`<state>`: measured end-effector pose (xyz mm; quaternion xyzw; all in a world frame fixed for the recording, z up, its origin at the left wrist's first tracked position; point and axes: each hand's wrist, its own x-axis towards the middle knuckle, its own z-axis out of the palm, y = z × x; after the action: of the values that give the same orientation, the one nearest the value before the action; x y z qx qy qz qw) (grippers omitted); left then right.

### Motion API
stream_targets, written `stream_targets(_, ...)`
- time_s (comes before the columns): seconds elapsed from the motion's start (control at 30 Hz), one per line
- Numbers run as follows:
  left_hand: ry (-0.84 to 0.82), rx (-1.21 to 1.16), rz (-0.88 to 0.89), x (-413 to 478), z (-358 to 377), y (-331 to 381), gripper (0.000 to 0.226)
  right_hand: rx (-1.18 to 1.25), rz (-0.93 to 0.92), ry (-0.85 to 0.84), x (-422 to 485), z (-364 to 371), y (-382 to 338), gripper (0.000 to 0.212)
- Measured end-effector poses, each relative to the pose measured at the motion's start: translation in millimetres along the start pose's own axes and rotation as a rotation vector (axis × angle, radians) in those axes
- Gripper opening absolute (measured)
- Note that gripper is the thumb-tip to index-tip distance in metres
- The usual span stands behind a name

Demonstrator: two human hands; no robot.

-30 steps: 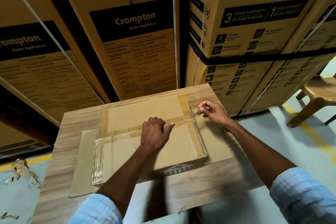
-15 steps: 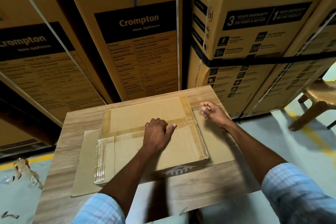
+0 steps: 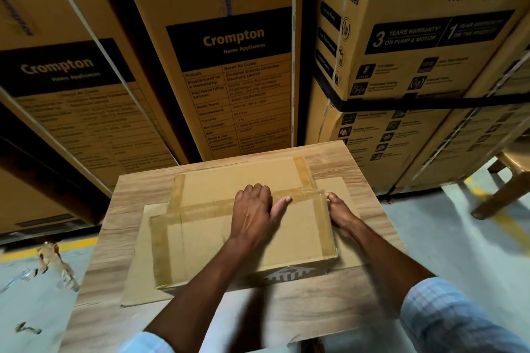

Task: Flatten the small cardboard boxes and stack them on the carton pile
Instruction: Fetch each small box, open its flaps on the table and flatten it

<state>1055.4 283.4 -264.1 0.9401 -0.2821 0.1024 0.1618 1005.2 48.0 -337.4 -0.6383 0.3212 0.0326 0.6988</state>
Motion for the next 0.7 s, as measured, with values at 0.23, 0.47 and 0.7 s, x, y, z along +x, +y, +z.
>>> stream_targets(0.23, 0.377, 0.109, 0.186, -31.2, -13.9, 7.2, 0.054, 0.033, -0.010, 0.142, -11.9, 9.7, 11.1, 0.023)
stream_targets(0.47, 0.629, 0.181, 0.261, -44.9, -18.1, 10.4, 0.055, -0.185, -0.134, 0.118, 4.1, 6.6, 7.1, 0.025)
stream_targets(0.7, 0.708, 0.181, 0.245, -76.9, -26.0, 25.5, 0.053, -0.520, 0.000, -0.006, -18.8, 15.3, -28.2, 0.044)
